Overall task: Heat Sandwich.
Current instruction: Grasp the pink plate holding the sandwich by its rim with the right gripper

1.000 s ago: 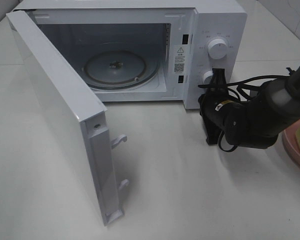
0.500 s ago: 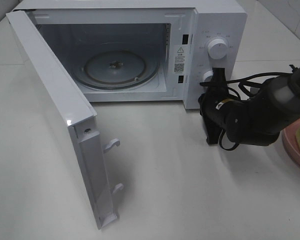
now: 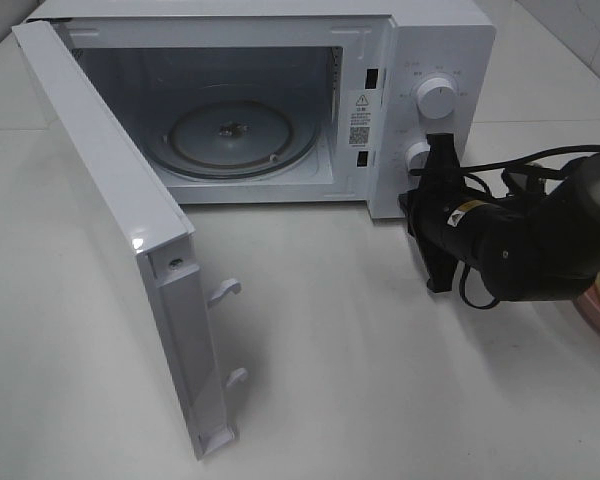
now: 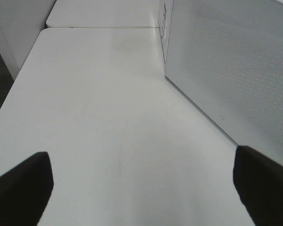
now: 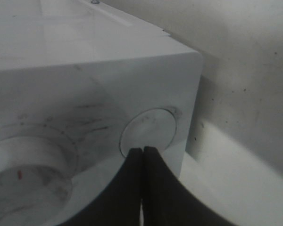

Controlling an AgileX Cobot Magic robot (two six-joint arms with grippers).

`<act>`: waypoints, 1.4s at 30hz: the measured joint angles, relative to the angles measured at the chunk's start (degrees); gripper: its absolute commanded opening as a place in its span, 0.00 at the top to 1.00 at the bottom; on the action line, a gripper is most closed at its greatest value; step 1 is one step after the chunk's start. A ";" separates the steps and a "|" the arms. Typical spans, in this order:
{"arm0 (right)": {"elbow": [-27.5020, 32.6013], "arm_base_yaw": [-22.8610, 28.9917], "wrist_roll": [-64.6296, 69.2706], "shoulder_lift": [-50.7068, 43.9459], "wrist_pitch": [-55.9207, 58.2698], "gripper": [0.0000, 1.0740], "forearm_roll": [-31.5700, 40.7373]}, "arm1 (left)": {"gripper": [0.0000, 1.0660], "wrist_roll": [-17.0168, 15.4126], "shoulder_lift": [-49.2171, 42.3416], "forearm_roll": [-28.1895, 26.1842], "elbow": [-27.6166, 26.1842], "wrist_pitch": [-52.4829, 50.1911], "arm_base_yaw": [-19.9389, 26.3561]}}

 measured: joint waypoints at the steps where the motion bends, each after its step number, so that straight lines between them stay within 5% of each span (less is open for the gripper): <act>1: 0.00 0.00 0.00 0.00 0.00 0.98 0.00 | 0.08 0.00 0.00 0.00 0.00 0.00 0.00; 14: 6.36 0.00 -12.03 -10.37 10.83 0.96 0.06 | 0.08 0.00 0.00 0.00 0.00 0.00 0.00; 31: 6.82 0.00 -52.08 -27.50 45.03 0.91 -0.40 | 0.08 0.00 0.00 0.00 0.00 0.00 0.00; 42: 3.90 0.00 -77.58 -29.56 70.82 0.85 -9.97 | 0.08 0.00 0.00 0.00 0.00 0.00 0.00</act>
